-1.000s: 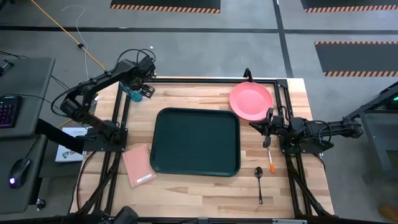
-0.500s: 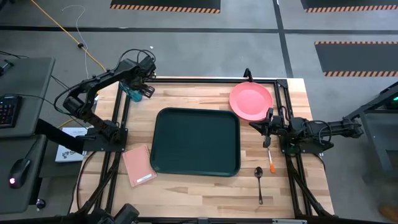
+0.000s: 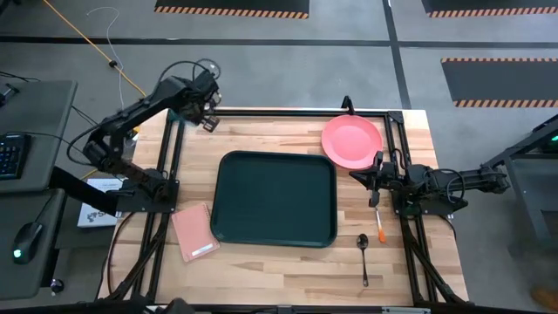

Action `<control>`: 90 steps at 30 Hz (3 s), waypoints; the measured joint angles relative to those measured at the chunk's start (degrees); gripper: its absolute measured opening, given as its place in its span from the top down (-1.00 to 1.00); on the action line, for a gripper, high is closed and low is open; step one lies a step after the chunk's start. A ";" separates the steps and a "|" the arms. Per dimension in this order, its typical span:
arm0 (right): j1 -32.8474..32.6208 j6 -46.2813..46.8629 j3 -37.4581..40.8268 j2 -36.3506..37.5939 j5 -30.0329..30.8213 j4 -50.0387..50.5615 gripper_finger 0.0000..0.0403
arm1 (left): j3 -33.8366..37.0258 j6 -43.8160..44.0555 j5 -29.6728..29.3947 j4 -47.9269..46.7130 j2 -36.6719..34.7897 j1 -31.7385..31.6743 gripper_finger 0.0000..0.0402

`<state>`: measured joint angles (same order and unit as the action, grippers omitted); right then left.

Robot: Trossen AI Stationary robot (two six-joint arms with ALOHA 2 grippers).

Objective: Pick and place plate/cup/fork/spoon on tray
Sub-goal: Put the blue cup on the black tray, then put the pink plate on the black tray to the right side of the blue cup

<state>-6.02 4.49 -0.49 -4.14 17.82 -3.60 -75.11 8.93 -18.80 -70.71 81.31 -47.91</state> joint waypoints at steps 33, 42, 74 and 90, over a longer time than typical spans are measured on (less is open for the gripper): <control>0.00 0.00 0.01 -0.01 0.00 0.01 1.00 | -0.46 -10.11 5.07 -6.61 6.86 50.38 0.99; 0.00 0.00 0.00 -0.02 0.00 0.00 1.00 | 9.48 -16.14 10.35 4.43 2.10 41.71 0.99; 0.00 -0.01 0.01 -0.02 0.00 -0.02 1.00 | 10.47 -16.49 9.02 8.06 2.15 40.42 0.66; 0.00 0.00 0.02 -0.02 0.00 -0.02 1.00 | 4.00 -14.98 9.07 5.17 2.15 40.42 -0.04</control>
<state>-6.02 4.49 -0.47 -4.16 17.82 -3.62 -71.10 -6.05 -9.74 -65.54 83.46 -7.49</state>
